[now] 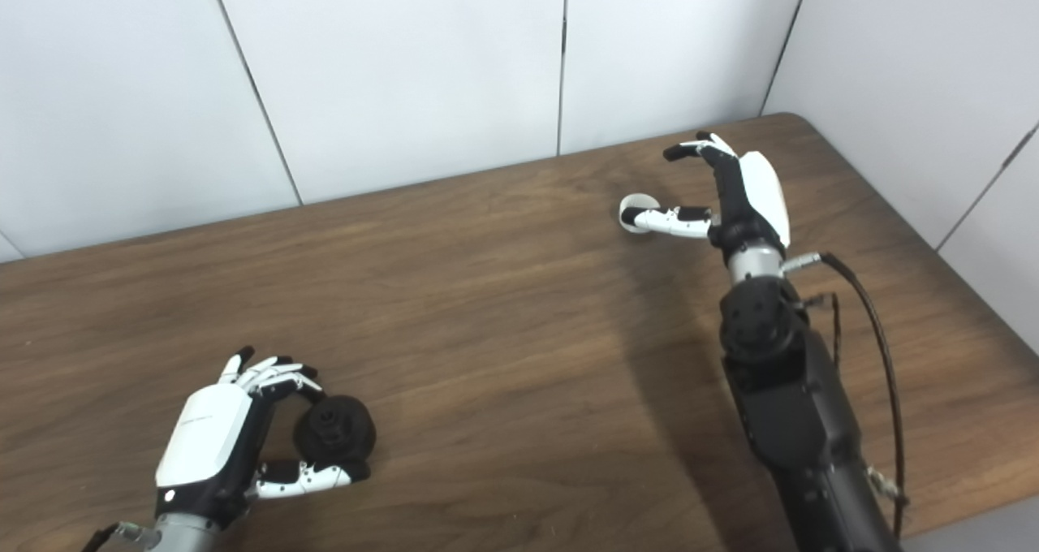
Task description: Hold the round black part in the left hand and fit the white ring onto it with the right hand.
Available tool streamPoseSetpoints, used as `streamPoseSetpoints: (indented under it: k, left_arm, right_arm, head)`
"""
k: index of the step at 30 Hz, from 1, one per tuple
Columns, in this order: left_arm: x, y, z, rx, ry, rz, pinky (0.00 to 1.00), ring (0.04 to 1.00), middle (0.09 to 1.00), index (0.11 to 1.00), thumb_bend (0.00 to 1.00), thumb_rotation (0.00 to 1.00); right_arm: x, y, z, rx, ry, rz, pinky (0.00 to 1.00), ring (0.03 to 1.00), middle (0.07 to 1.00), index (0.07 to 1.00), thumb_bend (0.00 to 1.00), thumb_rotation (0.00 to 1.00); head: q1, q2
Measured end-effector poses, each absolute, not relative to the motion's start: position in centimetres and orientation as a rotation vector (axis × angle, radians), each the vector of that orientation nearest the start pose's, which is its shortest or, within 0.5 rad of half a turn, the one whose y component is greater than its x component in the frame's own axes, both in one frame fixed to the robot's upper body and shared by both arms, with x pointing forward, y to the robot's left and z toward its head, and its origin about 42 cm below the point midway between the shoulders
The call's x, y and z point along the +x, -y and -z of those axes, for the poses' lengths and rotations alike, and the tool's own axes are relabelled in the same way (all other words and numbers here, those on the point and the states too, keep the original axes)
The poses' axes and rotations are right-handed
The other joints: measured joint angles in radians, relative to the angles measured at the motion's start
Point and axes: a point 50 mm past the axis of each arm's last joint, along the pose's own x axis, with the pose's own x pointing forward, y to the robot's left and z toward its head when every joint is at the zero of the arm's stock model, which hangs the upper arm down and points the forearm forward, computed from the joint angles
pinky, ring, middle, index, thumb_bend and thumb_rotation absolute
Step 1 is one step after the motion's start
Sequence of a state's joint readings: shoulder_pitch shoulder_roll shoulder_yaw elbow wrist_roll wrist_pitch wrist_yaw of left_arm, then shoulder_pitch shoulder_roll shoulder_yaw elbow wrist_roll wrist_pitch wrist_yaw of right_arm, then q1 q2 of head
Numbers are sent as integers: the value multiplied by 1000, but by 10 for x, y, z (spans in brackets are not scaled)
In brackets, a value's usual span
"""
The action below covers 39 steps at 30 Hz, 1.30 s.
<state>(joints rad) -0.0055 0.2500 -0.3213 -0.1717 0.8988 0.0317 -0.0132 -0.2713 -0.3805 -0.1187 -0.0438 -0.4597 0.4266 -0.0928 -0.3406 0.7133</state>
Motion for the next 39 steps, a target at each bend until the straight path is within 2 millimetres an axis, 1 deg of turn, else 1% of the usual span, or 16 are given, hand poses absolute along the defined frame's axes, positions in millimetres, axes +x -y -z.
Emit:
streamPoseSetpoints:
  k: [3,5,8,12,19,26,29,39]
  left_arm:
    - [270,-197,-130,1114,247,255,1000,860,764,484,523,49]
    - [270,-197,-129,1115,245,256,1000,863,765,484,523,50]
    - [270,-197,-129,1116,244,256,1000,865,767,484,523,50]
    - [270,-197,-129,1116,245,258,1000,865,764,484,523,50]
    - [269,-197,-129,1116,244,255,1000,867,767,484,523,50]
    - [268,-196,-130,1123,236,254,1000,870,770,484,523,51]
    - [269,-196,-130,1124,234,251,1000,869,769,484,523,50]
    - [269,-197,-131,1125,222,251,1000,873,770,484,523,50]
  right_arm:
    - [371,366,-207,-814,-87,393,773,899,923,699,846,225]
    - [379,366,-205,-832,-107,386,797,907,925,696,856,222]
    - [392,365,-203,-849,-141,366,890,940,937,703,866,238]
    - [405,366,-200,-898,-193,328,981,986,954,716,898,264]
    - [422,368,-204,-986,-222,289,1000,1000,984,719,932,265]
    - [430,364,-195,-1083,-261,246,1000,1000,1000,718,960,272]
    - [431,366,-197,-1125,-261,245,1000,1000,1000,721,966,272]
    - [434,374,-201,-1203,-274,237,1000,1000,1000,686,952,254]
  head:
    - [2,0]
    - [5,0]
    - [11,2]
    - [18,3]
    - [34,5]
    - [40,5]
    - [43,5]
    - [48,11]
